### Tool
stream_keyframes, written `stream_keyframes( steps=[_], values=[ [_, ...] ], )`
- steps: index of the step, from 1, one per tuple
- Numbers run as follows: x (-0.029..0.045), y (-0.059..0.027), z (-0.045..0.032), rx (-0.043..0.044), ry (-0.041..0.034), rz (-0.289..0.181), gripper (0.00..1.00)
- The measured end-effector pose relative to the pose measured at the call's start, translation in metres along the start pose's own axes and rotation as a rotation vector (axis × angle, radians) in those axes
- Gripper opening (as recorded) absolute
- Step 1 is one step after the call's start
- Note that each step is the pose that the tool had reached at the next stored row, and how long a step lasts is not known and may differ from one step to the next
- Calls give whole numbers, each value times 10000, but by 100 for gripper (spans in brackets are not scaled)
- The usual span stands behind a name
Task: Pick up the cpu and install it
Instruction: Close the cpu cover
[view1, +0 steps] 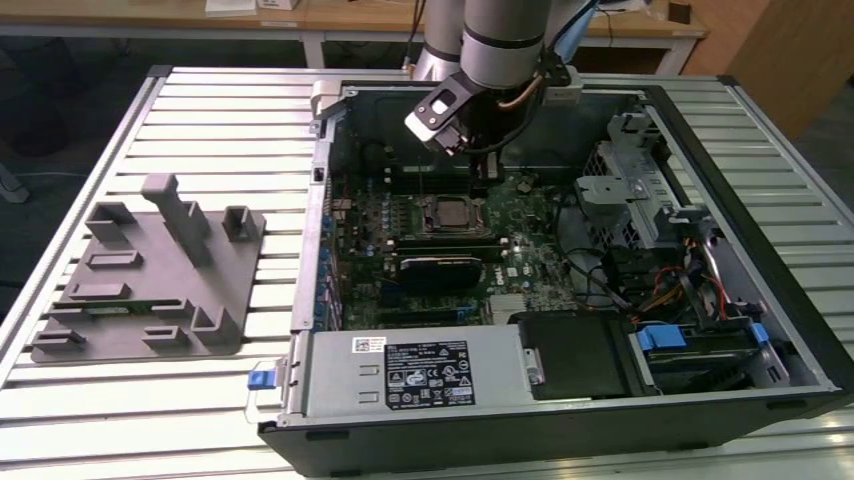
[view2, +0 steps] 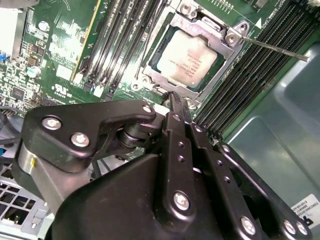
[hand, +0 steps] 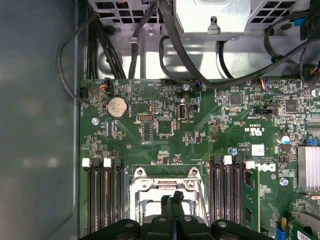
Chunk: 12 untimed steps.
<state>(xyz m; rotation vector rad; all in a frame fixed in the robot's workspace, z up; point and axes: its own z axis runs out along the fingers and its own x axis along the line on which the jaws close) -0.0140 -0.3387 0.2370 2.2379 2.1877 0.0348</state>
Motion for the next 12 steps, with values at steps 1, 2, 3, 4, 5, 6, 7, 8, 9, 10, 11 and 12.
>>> stream_keyframes(
  steps=[1, 2, 3, 4, 5, 6, 7, 8, 9, 10, 11, 12],
  values=[
    [0, -11, 1, 0, 0, 0, 11],
    [-1, -24, 3, -1, 1, 0, 11],
    [-1, -36, 4, -1, 0, 0, 11],
    [-1, -48, 5, -1, 1, 1, 11],
    [-1, -60, 7, 0, 1, 1, 11],
    [-2, -69, 9, -1, 1, 1, 11],
    [-2, -78, 10, 0, 0, 1, 11],
    [-2, -86, 12, 0, 0, 1, 11],
    [-3, -95, 14, 0, 0, 1, 11],
    [-4, -102, 16, 0, 0, 0, 11],
    [-5, -110, 18, 0, 0, 0, 11],
    [-6, -119, 20, 0, 0, 0, 11]
  ],
)
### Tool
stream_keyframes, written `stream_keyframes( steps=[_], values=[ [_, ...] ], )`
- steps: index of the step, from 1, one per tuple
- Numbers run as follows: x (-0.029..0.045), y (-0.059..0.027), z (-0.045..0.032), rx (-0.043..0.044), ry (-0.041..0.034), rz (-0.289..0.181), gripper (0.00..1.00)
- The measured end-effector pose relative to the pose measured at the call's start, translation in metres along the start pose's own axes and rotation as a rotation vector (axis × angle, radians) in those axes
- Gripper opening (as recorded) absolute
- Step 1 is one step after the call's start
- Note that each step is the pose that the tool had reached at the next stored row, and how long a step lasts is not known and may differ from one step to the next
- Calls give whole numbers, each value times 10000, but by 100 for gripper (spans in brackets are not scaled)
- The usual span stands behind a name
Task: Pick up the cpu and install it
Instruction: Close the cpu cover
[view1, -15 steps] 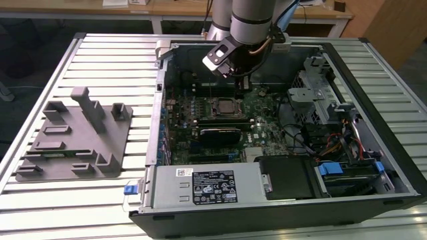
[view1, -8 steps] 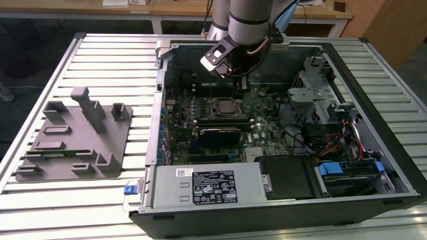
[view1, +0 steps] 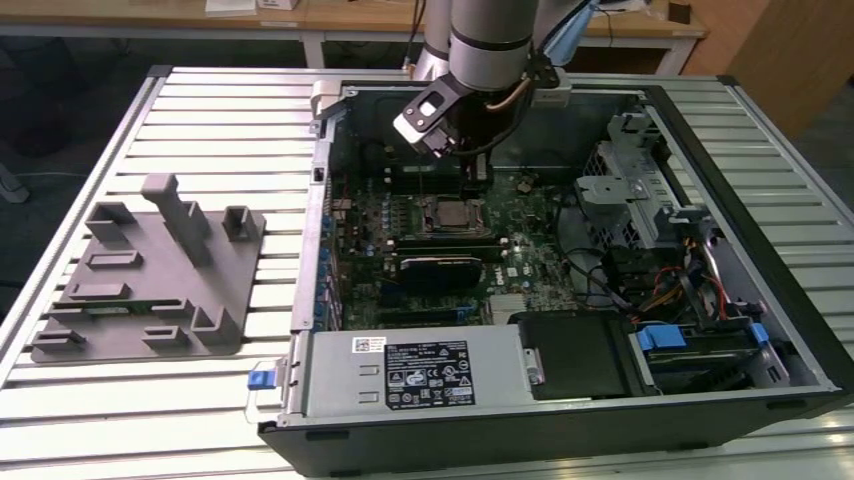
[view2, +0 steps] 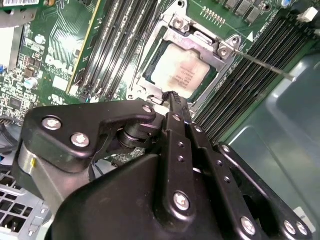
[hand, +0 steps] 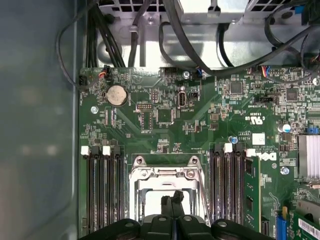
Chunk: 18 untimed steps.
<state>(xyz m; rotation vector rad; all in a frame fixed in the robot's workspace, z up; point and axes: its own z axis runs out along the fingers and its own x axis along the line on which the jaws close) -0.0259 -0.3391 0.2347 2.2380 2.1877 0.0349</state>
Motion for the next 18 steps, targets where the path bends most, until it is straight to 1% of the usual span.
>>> stream_keyframes(
  steps=[15, 18],
  values=[
    [-4, -127, 56, 0, -1, 3, 11],
    [-4, -134, 58, 0, -1, 3, 11]
  ],
)
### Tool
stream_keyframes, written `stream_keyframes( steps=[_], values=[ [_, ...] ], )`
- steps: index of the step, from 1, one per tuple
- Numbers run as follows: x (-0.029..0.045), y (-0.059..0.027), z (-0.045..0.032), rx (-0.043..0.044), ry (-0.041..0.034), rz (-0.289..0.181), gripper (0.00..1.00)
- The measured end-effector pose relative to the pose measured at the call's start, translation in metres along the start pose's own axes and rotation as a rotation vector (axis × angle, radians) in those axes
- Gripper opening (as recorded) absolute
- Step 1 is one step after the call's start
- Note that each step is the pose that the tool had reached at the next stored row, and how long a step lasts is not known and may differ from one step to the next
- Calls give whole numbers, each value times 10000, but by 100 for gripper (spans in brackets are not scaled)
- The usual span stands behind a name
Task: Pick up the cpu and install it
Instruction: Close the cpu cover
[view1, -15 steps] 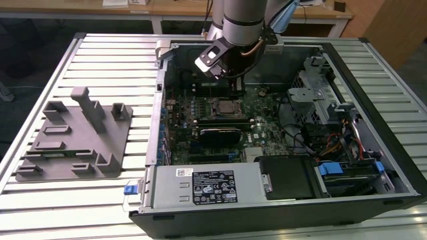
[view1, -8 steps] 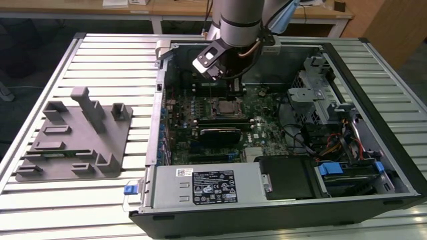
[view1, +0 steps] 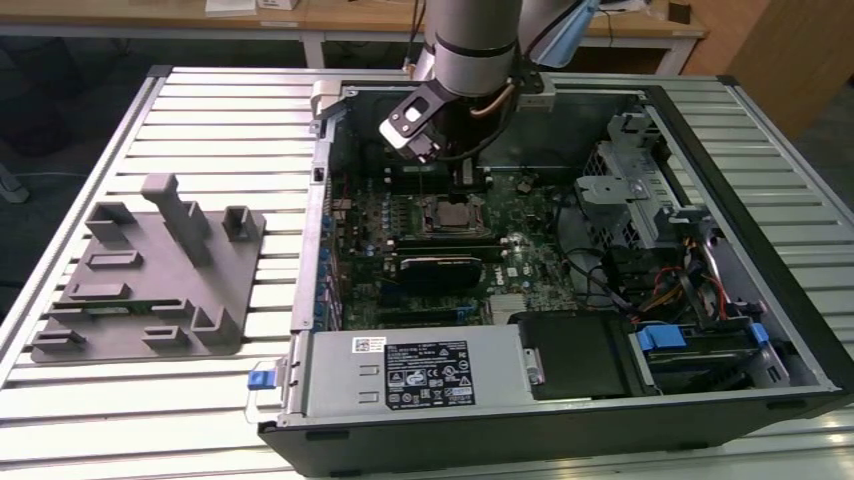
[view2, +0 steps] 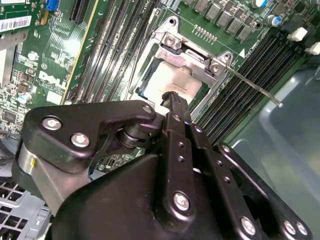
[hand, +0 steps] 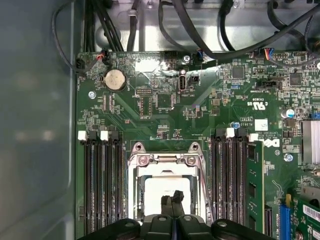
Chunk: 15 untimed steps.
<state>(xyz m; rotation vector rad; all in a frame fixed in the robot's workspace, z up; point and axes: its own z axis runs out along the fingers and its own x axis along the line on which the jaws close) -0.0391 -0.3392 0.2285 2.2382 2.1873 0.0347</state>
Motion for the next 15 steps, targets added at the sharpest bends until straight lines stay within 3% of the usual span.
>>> stream_keyframes(
  steps=[5, 15],
  values=[
    [0, 0, 0, 3, 12, -501, 11],
    [0, 0, 1, 16, 52, -2193, 11]
  ],
)
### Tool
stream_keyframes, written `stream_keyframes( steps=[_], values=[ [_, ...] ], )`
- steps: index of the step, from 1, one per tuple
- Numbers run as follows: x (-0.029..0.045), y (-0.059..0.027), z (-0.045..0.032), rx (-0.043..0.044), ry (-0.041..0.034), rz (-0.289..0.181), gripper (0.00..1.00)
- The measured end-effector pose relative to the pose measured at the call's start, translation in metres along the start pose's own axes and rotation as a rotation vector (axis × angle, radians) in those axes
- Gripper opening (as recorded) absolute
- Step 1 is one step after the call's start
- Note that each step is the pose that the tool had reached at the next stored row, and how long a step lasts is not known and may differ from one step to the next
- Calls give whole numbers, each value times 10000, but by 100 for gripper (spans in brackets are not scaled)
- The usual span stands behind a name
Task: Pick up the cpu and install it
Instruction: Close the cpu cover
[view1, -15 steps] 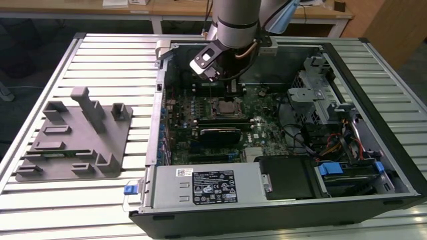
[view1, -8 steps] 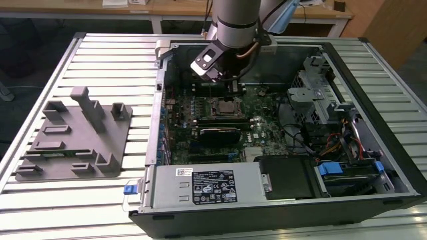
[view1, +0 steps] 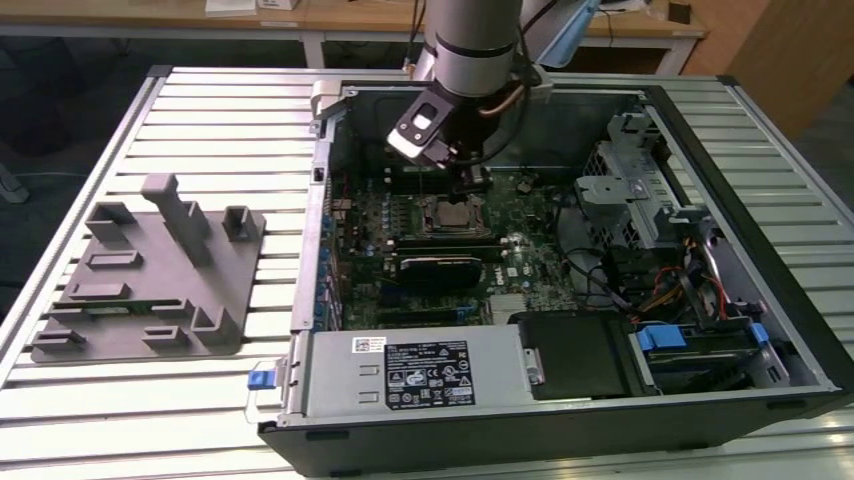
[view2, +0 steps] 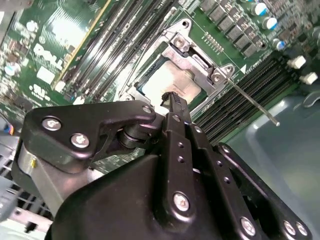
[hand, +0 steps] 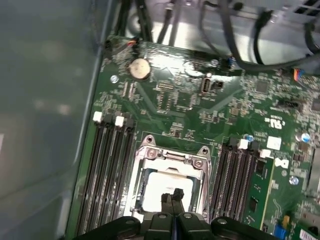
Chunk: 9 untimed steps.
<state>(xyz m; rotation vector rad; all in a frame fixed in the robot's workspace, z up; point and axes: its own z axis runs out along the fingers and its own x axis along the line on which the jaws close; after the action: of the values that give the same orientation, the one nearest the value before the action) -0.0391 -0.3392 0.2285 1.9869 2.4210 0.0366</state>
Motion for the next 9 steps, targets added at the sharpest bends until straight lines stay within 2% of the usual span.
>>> stream_keyframes(
  steps=[9],
  values=[
    [0, 0, 0, 11, 34, -1397, 11]
  ],
)
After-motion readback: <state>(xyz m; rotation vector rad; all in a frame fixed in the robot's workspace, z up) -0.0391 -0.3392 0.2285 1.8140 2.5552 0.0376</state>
